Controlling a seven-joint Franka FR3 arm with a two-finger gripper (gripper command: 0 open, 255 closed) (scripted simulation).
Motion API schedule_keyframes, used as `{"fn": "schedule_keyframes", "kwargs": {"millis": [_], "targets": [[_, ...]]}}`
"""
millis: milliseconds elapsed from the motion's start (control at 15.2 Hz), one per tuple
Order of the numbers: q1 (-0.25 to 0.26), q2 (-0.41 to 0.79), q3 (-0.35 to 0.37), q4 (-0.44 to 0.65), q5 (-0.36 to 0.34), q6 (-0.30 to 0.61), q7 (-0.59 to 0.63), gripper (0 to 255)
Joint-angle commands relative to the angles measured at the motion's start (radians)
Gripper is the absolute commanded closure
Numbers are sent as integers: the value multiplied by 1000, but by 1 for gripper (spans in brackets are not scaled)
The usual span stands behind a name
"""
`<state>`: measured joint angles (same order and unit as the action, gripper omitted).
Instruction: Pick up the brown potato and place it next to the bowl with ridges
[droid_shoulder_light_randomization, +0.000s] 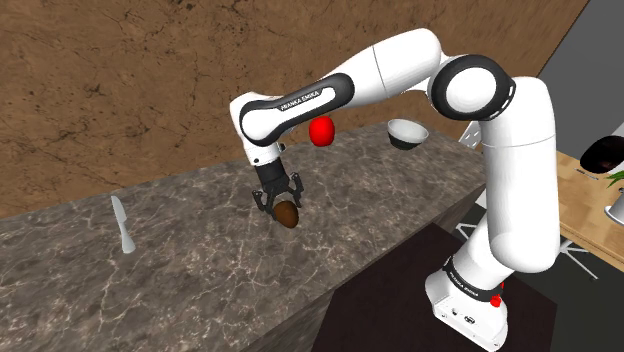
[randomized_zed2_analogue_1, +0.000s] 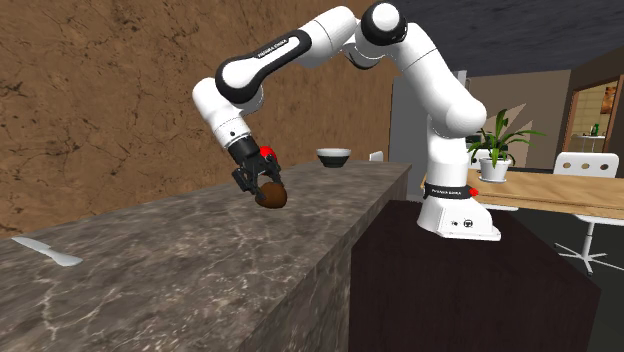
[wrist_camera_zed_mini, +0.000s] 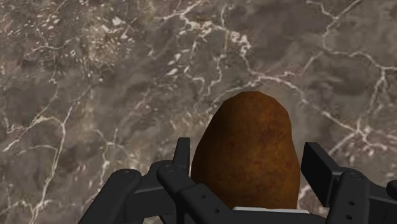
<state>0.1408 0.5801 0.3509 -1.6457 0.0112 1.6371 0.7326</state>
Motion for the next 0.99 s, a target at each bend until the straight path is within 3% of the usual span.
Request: {"fn": "schedule_keyframes", "kwargs": {"millis": [0,528,924], "targets": [[0,1,0,-1,0,0,0,255],[0,1,0,-1,0,0,0,255],[-5,-40,7,21,12,-60,3,255]]}}
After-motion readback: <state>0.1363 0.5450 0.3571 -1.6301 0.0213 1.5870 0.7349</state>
